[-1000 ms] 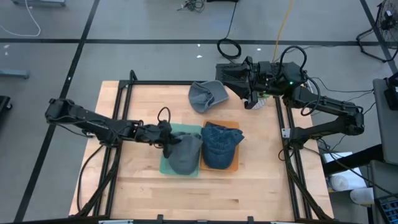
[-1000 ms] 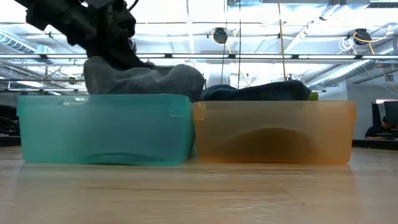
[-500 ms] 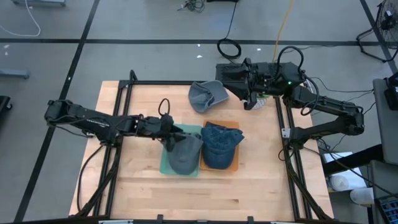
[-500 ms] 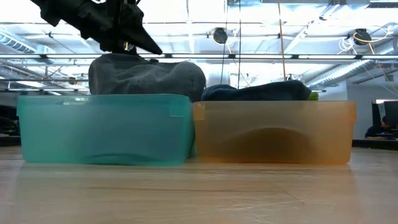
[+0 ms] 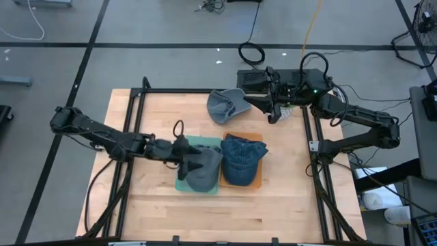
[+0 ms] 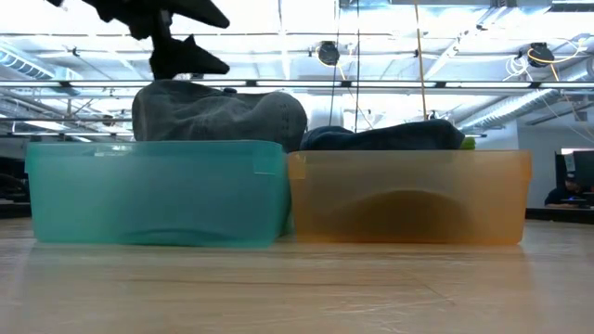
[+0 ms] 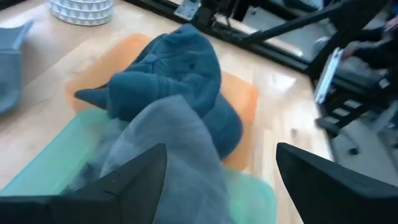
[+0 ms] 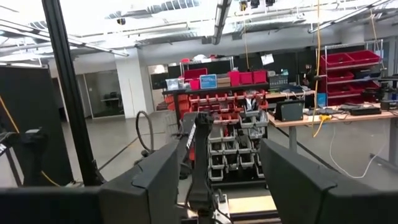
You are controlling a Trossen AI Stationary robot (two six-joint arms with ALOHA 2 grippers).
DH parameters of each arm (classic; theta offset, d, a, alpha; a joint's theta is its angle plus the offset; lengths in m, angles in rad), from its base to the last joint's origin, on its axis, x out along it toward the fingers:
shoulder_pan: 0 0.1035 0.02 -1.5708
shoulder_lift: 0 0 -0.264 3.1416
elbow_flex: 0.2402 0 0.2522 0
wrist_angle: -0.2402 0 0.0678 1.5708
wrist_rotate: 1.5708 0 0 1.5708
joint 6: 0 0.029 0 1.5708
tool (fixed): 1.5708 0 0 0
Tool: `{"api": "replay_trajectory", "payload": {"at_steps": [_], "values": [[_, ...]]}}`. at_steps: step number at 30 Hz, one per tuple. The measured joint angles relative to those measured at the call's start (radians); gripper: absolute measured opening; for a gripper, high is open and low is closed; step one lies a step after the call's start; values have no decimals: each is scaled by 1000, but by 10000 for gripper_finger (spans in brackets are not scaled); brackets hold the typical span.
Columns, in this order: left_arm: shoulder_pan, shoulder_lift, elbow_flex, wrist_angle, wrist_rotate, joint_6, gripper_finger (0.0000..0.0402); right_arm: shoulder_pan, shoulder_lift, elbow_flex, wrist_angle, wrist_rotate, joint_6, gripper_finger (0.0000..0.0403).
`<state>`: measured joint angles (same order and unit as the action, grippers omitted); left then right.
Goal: Pick & Place hat
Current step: Put the left gray cap into the blue bin
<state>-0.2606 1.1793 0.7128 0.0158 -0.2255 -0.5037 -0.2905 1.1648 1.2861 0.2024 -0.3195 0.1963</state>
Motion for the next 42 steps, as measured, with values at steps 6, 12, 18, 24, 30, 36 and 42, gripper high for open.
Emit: {"api": "replay_trajectory", "payload": {"at_steps": [6, 12, 18, 24, 30, 36, 42], "values": [[-33, 13, 0, -119, -70, -32, 312, 0, 0, 0, 2, 1, -9, 208], [-11, 107, 0, -161, -78, -48, 312, 0, 0, 0, 2, 1, -6, 208], [29, 240, -1, -168, -180, 13, 312, 0, 0, 0, 2, 1, 0, 208], [90, 398, 0, -155, -112, -9, 312, 5, 0, 0, 2, 2, 0, 208], [118, 424, 2, -144, -20, -80, 312, 5, 0, 0, 2, 2, 1, 208], [125, 364, -3, -118, 48, -75, 312, 5, 0, 0, 2, 1, 1, 208], [131, 257, -4, -110, 99, -71, 313, 5, 0, 0, 7, 2, -3, 208]]}}
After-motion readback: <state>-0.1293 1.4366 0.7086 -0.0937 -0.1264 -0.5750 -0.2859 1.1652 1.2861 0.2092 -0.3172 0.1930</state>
